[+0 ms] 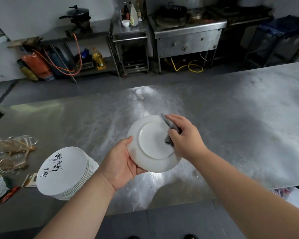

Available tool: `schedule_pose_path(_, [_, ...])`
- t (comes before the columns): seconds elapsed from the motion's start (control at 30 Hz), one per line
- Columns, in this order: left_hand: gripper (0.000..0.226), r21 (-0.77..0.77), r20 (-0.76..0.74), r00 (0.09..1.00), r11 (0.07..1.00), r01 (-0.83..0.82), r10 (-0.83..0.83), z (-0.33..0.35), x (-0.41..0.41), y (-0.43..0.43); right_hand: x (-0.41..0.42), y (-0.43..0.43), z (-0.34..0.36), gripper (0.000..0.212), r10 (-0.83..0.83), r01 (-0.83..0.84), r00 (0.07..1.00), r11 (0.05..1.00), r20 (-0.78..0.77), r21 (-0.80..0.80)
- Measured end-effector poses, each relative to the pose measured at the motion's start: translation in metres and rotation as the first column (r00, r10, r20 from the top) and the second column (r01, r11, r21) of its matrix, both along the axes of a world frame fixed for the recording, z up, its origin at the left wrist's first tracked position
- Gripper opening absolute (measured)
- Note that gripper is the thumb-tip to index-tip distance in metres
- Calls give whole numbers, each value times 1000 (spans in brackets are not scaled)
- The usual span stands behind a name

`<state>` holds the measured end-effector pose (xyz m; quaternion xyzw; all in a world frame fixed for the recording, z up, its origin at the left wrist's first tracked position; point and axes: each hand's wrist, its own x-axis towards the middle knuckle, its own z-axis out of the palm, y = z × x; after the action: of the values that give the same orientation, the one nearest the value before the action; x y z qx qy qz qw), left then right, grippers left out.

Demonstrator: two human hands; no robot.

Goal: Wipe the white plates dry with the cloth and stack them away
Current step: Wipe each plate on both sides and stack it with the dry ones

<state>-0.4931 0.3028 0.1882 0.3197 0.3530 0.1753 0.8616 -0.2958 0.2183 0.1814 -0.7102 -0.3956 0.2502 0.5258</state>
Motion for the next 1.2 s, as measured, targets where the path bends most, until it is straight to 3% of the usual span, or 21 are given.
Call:
schedule_pose_path(0.13, [41, -70, 9, 989, 987, -148, 149, -1, 8, 4, 1, 1, 7, 54, 156, -148, 970, 987, 184, -57])
schedule_pose_path(0.2, [44, -46, 56, 978, 979, -199, 201, -5, 10, 5, -23, -14, -8, 65, 203, -200, 960, 979, 192, -40])
schedule_pose_path(0.3, [47, -36, 70, 968, 970, -240, 242, -13, 9, 3, -56, -32, -32, 90, 315, -284, 927, 944, 203, -167])
schedule_pose_path(0.37, [47, -35, 85, 968, 971, -235, 238, -16, 8, 0, -44, -21, -33, 91, 285, -246, 933, 950, 221, -191])
schedule_pose_path(0.5, [39, -30, 156, 955, 968, -250, 252, -8, 9, -1, -8, 7, -6, 70, 247, -210, 949, 959, 197, -193])
schedule_pose_path(0.63, [42, -40, 172, 952, 967, -251, 254, -6, 12, -1, -40, -4, -12, 75, 177, -155, 967, 980, 185, -125])
schedule_pose_path(0.8, [58, 3, 110, 981, 987, -158, 157, -14, 12, -6, -58, -17, -26, 66, -81, 83, 987, 996, -136, 13])
schedule_pose_path(0.87, [58, 3, 88, 989, 992, -123, 122, -8, 10, 5, -29, -7, -21, 63, -74, 77, 996, 996, -56, 53])
schedule_pose_path(1.03, [49, -27, 30, 990, 991, -134, 134, 0, 7, 26, 7, 6, 6, 52, 184, -191, 962, 982, 204, 15])
schedule_pose_path(1.13, [46, -17, 79, 982, 985, -172, 173, -6, 16, 16, -31, -4, -9, 80, 132, -135, 947, 991, 292, -11])
schedule_pose_path(1.2, [45, -32, 107, 975, 980, -194, 196, -15, 19, 8, -66, -18, -33, 103, 157, -121, 941, 983, 299, -138])
